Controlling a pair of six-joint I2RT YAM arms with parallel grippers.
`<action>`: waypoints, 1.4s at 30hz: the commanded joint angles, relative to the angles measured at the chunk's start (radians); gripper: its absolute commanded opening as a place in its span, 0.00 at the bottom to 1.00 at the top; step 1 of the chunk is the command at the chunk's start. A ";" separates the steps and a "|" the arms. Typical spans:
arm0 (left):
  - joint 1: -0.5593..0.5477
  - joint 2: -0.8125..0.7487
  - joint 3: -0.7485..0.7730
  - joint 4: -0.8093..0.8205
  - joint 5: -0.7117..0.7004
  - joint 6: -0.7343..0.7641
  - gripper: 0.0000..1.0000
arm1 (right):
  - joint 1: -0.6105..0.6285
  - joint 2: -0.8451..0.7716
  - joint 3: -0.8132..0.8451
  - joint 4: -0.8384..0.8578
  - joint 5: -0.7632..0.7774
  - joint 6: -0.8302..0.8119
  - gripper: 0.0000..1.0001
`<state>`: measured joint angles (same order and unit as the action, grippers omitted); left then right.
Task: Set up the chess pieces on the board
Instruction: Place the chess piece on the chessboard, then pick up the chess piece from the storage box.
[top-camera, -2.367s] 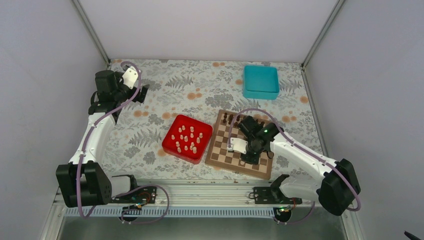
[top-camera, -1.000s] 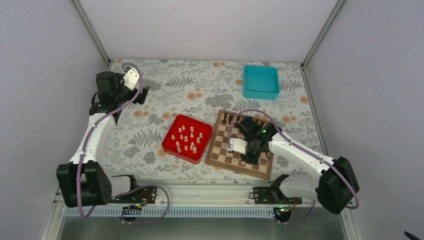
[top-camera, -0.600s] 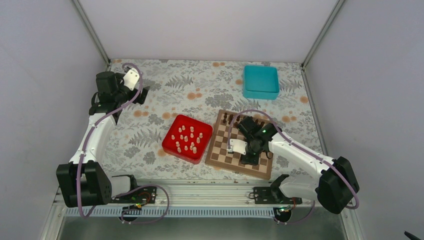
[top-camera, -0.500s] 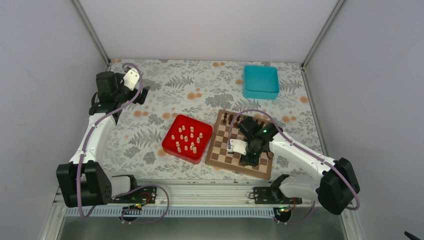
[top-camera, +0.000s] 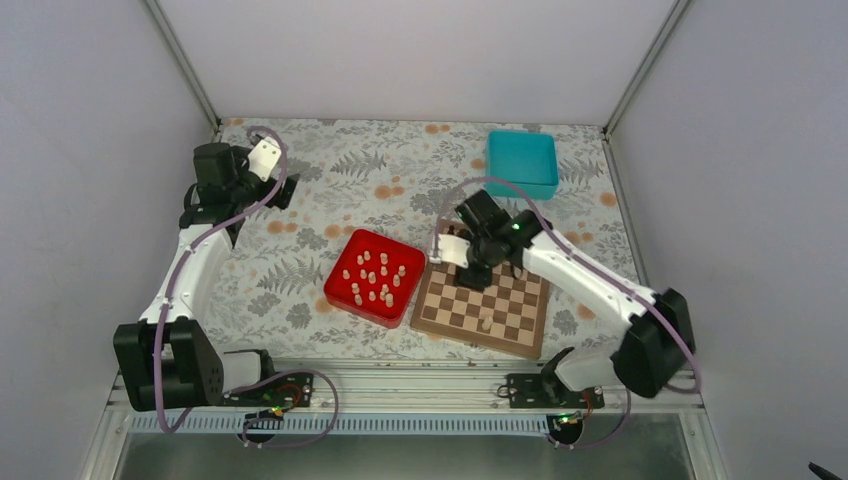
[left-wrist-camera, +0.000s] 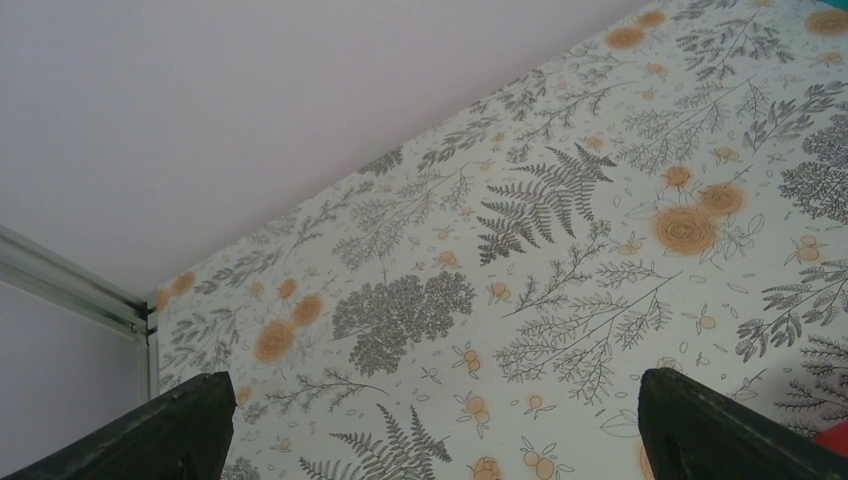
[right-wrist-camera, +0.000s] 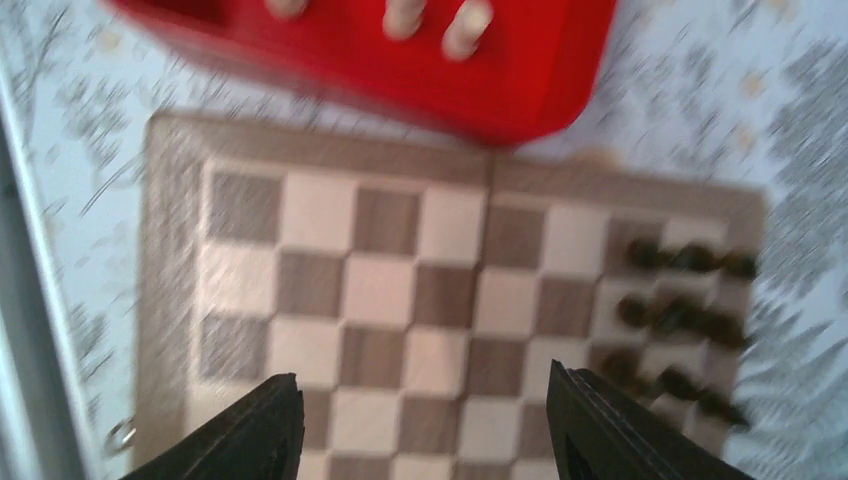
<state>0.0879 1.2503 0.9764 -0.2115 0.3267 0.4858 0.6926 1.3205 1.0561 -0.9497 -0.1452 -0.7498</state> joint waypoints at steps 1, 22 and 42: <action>0.004 0.025 0.038 0.012 -0.002 0.006 1.00 | 0.016 0.148 0.153 0.122 -0.022 -0.043 0.60; 0.004 0.077 0.048 0.040 0.013 0.028 1.00 | 0.146 0.676 0.540 0.204 -0.090 0.045 0.34; 0.004 0.037 0.028 0.042 0.032 0.013 1.00 | 0.154 0.802 0.575 0.277 0.027 0.040 0.31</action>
<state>0.0879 1.3128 0.9951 -0.1886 0.3275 0.5053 0.8375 2.0998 1.6020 -0.6971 -0.1452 -0.7200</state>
